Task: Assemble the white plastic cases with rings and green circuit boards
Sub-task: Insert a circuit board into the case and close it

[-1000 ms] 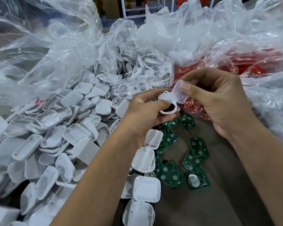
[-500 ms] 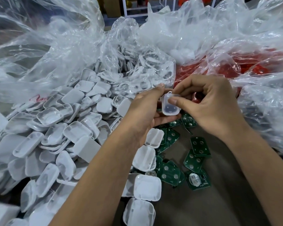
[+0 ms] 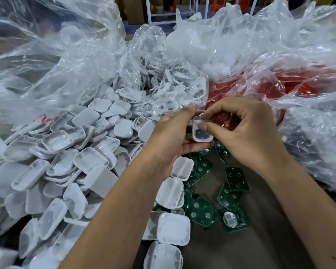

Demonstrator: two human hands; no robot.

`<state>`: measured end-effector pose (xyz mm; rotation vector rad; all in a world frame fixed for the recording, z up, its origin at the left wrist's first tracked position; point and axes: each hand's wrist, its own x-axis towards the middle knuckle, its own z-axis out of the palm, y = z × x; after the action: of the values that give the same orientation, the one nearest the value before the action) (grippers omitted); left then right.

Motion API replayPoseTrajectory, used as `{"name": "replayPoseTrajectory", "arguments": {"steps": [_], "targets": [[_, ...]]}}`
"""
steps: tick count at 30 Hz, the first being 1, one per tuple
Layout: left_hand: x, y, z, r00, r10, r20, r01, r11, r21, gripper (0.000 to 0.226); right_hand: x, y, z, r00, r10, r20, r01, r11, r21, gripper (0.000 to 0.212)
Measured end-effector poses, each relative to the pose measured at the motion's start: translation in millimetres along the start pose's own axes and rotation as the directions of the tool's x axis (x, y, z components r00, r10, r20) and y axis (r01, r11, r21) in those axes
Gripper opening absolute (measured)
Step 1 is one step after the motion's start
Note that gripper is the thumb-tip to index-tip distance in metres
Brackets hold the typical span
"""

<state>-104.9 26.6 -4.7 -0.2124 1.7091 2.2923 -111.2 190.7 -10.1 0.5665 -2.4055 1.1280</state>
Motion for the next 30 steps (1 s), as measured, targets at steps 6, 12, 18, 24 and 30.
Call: {"name": "replayPoseTrajectory", "arguments": {"steps": [6,12,18,24,30], "targets": [[-1,0,0,1.000,0.005,0.012,-0.005,1.000,-0.002,0.032,0,2,3,0.999,0.041,-0.011,-0.040,0.999,0.025,0.012],[-2,0,1,1.000,0.009,0.001,-0.009,1.000,0.029,0.033,1,1,3,0.996,0.084,-0.018,-0.084,0.996,0.033,0.012],[0,-1,0,1.000,0.009,0.004,-0.008,1.000,-0.019,0.030,0,2,6,0.994,0.087,-0.061,-0.082,0.993,0.083,0.021],[2,-1,-2,0.998,0.035,0.045,-0.033,0.998,-0.047,0.025,1,7,5,0.977,0.207,-0.050,-0.184,0.938,0.293,0.020],[0,-1,-1,0.999,0.047,0.023,-0.047,0.999,-0.005,0.027,1,12,4,0.919,0.389,0.061,-0.368,0.793,0.486,0.012]]}}
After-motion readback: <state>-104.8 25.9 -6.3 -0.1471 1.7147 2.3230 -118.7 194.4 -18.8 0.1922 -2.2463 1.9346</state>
